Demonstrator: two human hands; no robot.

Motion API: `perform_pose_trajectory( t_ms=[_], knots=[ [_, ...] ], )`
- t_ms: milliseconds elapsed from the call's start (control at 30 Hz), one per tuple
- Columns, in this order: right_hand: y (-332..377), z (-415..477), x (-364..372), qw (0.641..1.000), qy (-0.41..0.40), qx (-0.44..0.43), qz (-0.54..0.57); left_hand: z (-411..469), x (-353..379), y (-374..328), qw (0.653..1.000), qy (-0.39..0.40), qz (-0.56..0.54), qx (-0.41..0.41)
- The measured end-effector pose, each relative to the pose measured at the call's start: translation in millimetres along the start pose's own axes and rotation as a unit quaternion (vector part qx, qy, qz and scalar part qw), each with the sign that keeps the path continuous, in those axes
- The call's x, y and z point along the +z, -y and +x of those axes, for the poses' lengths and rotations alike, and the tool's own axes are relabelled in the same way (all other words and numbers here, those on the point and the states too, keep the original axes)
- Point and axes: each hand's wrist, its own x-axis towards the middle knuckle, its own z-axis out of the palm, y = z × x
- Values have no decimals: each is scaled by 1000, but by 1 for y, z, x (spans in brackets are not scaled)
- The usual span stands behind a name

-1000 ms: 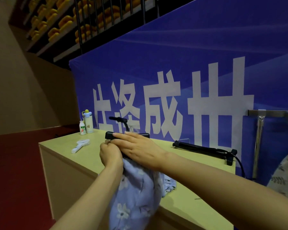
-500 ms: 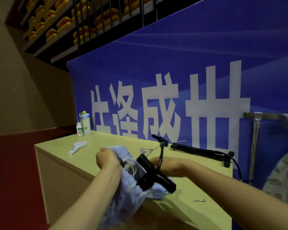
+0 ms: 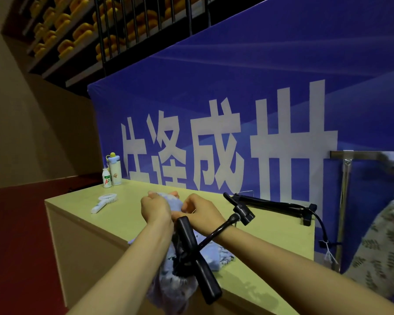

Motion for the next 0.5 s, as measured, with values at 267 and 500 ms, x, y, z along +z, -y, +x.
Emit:
perform_pose_trajectory(
  t_ms=[267, 500],
  knots=[
    [23, -5, -16, 977, 88, -74, -179, 3, 7, 6, 998, 56, -3, 1],
    [15, 16, -15, 976, 34, 62, -207, 10, 20, 9, 988, 144, 53, 26]
  ],
)
